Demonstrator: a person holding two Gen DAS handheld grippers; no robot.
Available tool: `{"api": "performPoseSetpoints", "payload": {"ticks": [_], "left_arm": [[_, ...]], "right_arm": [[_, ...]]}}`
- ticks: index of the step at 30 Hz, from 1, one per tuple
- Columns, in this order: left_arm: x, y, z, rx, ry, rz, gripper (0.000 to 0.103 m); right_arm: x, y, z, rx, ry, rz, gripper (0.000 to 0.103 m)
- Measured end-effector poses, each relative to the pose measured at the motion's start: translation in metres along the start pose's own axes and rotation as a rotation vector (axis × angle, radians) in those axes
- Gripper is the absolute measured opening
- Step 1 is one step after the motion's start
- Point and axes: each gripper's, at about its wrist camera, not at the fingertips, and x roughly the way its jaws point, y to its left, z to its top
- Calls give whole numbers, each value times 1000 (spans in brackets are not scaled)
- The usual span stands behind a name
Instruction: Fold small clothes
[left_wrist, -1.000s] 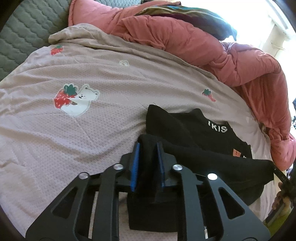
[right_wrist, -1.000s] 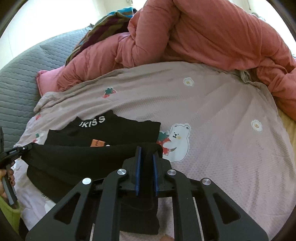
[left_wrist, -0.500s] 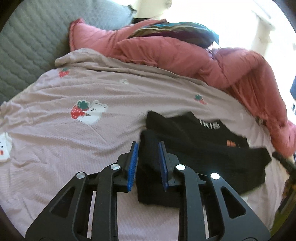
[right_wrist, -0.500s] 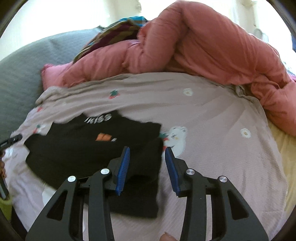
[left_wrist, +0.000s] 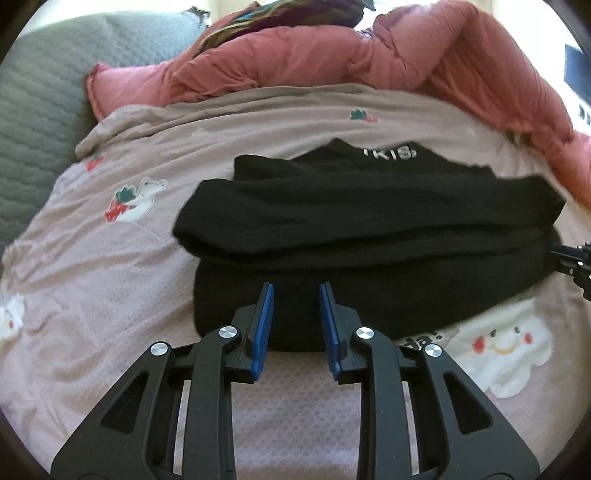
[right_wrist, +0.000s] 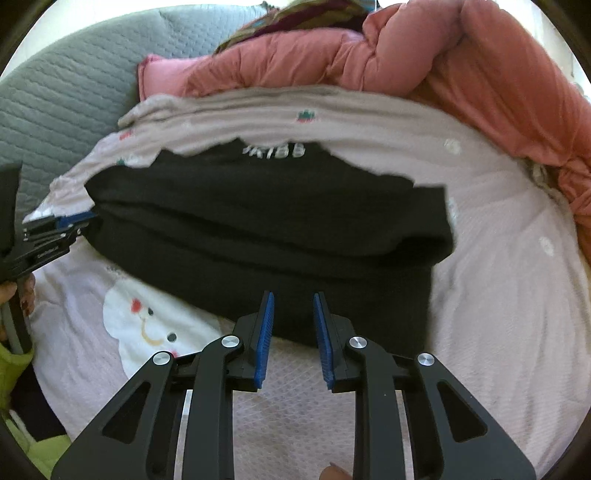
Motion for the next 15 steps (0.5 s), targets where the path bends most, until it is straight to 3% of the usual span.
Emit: {"api": "performPoseSetpoints", "payload": {"ticks": [7, 15], "left_arm": [[10, -17, 13, 50, -9, 4, 19], [27, -13, 32, 6, -7, -31, 19]], "right_arm": [[19, 0, 12, -14, 0, -23, 21], [35, -7, 43, -24, -14, -26, 21]]}}
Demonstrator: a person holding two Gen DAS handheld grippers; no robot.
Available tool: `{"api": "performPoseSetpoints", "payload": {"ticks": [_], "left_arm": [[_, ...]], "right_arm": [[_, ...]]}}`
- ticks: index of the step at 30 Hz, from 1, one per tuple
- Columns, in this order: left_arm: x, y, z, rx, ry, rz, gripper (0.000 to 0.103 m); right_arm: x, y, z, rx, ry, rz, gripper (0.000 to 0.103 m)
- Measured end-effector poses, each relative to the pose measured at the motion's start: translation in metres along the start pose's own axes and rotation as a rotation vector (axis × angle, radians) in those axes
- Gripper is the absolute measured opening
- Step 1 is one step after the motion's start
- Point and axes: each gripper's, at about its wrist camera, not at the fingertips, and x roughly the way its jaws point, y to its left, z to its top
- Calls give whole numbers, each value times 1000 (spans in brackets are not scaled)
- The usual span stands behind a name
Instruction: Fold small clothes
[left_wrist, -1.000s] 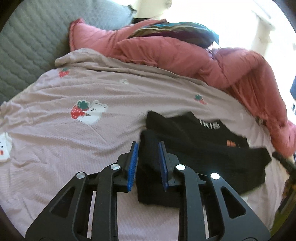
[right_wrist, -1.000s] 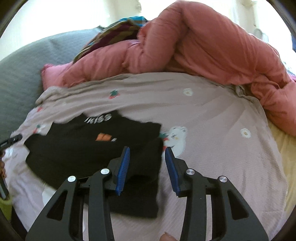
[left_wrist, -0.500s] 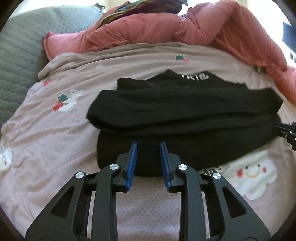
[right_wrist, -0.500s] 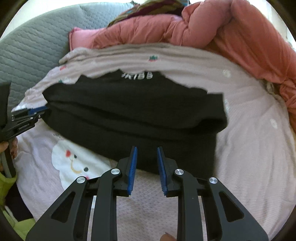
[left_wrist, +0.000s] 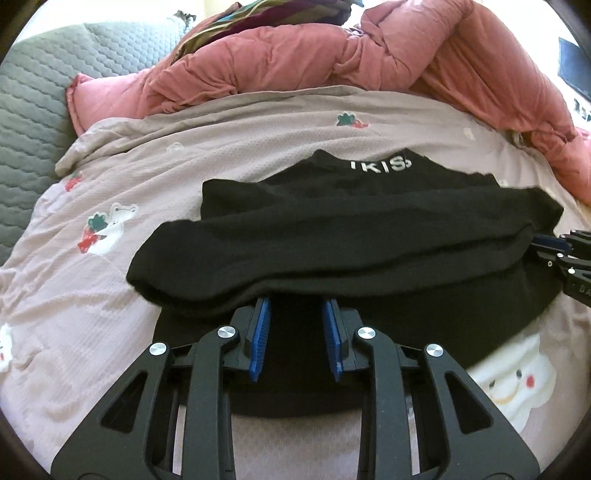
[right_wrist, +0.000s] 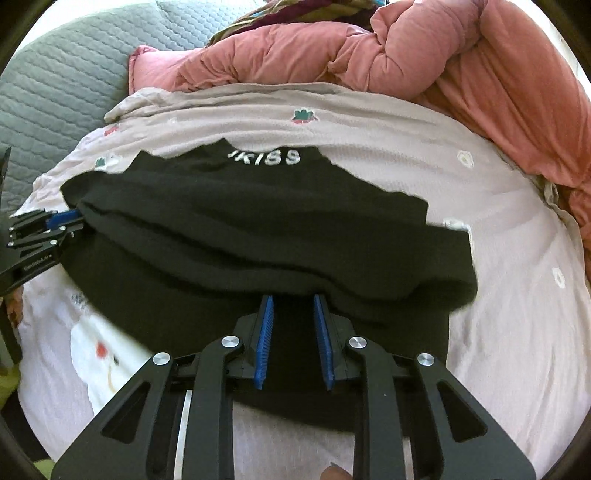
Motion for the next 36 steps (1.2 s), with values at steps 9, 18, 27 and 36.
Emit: {"api": "performPoseSetpoints", "payload": {"ticks": [9, 18, 27, 36], "left_arm": [[24, 14, 33, -64, 38, -34, 19], [22, 66, 68, -204, 1, 13, 19], [23, 107, 56, -327, 16, -14, 29], [50, 104, 54, -314, 66, -64, 32]], "right_arm": [[19, -13, 40, 38, -11, 4, 21], [39, -41, 73, 106, -18, -49, 20], [20, -81, 63, 221, -86, -81, 23], [20, -119, 51, 297, -50, -82, 40]]}}
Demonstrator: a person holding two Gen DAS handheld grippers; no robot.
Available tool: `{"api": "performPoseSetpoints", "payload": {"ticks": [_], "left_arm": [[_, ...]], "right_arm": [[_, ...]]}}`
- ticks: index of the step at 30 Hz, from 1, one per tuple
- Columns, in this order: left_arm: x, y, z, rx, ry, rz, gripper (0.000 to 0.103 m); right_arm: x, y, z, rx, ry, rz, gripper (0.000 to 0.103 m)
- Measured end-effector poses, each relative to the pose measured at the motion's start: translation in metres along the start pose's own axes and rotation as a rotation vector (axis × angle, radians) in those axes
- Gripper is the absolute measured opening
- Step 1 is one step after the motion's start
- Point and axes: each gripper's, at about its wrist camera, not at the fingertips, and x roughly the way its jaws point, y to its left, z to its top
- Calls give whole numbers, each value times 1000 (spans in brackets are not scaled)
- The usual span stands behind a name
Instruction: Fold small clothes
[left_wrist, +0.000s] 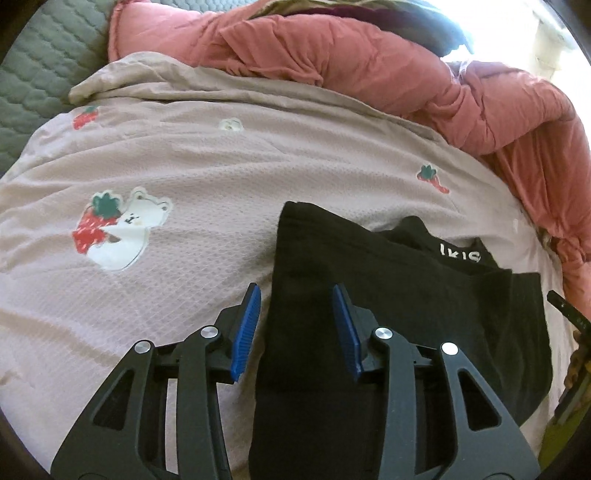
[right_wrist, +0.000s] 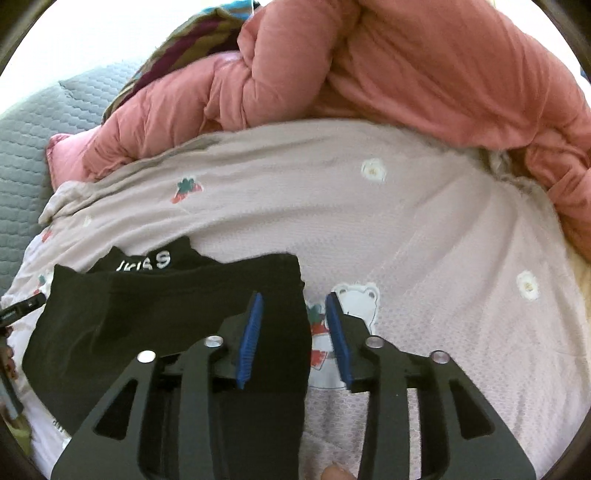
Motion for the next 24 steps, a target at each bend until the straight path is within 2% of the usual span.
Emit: {"api": "performPoseSetpoints", "payload": {"ticks": [3, 5, 7, 8, 9, 10, 11, 12, 18, 20, 24], "left_arm": [[6, -4, 3, 18, 10, -15, 33], [10, -7, 4, 28, 20, -20, 40], [15, -10, 4, 39, 30, -14, 41], [16, -12, 3, 49, 34, -1, 36], [17, -14, 1, 62, 33, 15, 22], [17, -16, 0, 76, 26, 29, 16], [16, -17, -2, 84, 17, 39, 8], [14, -17, -2, 86, 8, 38, 4], [-15, -16, 8, 71, -95, 12, 2], [-25, -19, 13, 81, -135, 24, 1], [-25, -17, 21, 52, -135, 59, 0]], "right_arm": [[10, 4, 2, -21, 17, 25, 42], [18, 7, 4, -22, 36, 37, 44], [27, 11, 5, -29, 58, 41, 44], [30, 13, 5, -32, 64, 41, 44], [32, 15, 4, -36, 70, 42, 41], [33, 16, 3, -37, 71, 47, 28], [31, 16, 3, -34, 66, 51, 21], [29, 16, 3, -33, 57, 56, 10], [1, 6, 13, 13, -41, 90, 8], [-7, 0, 19, 38, -71, 105, 7], [2, -6, 24, 50, -49, 73, 7]]}}
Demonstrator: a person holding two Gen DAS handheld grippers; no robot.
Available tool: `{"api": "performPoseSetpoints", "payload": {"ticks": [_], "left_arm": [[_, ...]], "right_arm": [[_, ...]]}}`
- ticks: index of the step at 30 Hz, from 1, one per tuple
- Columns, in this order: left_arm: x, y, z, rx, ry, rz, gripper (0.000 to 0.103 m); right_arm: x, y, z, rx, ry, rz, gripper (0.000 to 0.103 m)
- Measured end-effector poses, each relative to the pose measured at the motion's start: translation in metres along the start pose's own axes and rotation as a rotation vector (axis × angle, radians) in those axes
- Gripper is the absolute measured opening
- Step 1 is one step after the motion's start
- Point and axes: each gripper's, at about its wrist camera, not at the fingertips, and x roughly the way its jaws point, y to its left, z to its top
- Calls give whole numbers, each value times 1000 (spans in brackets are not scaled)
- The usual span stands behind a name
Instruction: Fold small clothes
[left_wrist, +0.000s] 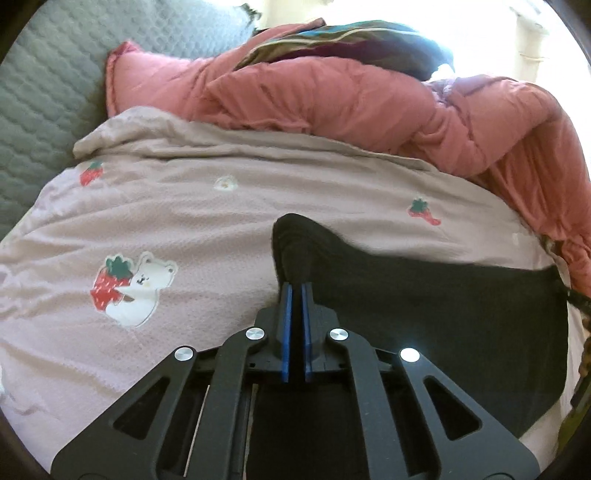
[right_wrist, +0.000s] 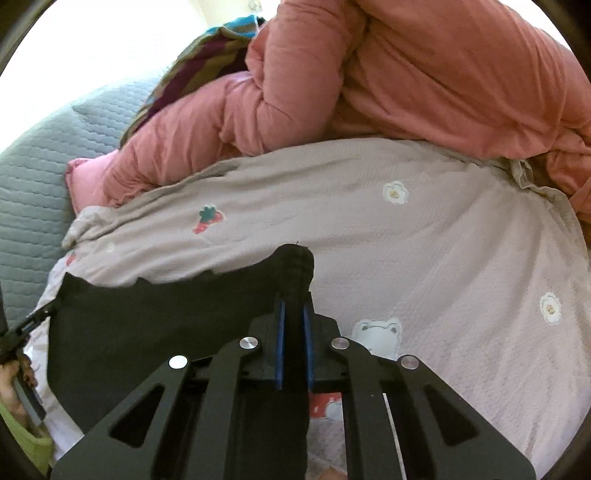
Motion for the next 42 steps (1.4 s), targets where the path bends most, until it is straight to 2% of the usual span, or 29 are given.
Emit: {"api": "performPoseSetpoints", "payload": {"ticks": [4, 9, 15, 20, 25, 27, 29, 31, 35, 38, 42], "left_arm": [[20, 12, -8, -47, 56, 21, 0], [35, 16, -24, -29, 93, 60, 1], [35, 14, -31, -2, 102, 100, 10], [20, 19, -32, -47, 95, 90, 13], [-5, 15, -31, -37, 53, 96, 14], [-14, 11, -32, -23, 40, 98, 25], [-23, 5, -33, 1, 24, 98, 27], [-31, -2, -34, 15, 16, 87, 29], [-43, -18, -39, 46, 12, 57, 35], [-52, -28, -44, 63, 15, 32, 43], [-59, -41, -54, 83, 27, 1, 45]], "right_arm": [[24, -1, -11, -5, 66, -58, 8], [42, 5, -24, -48, 94, -136, 9], [35, 2, -27, -61, 90, -178, 19], [22, 2, -29, -61, 85, -197, 27], [0, 7, -31, -65, 47, -185, 34], [-10, 12, -31, -78, 40, -170, 38], [-21, 20, -34, -103, 27, -159, 40], [-32, 29, -37, -127, 16, -141, 47], [-53, 46, -43, -168, -16, -110, 47], [-67, 57, -48, -191, -32, -80, 48], [-75, 72, -59, -223, -33, -50, 48]]}}
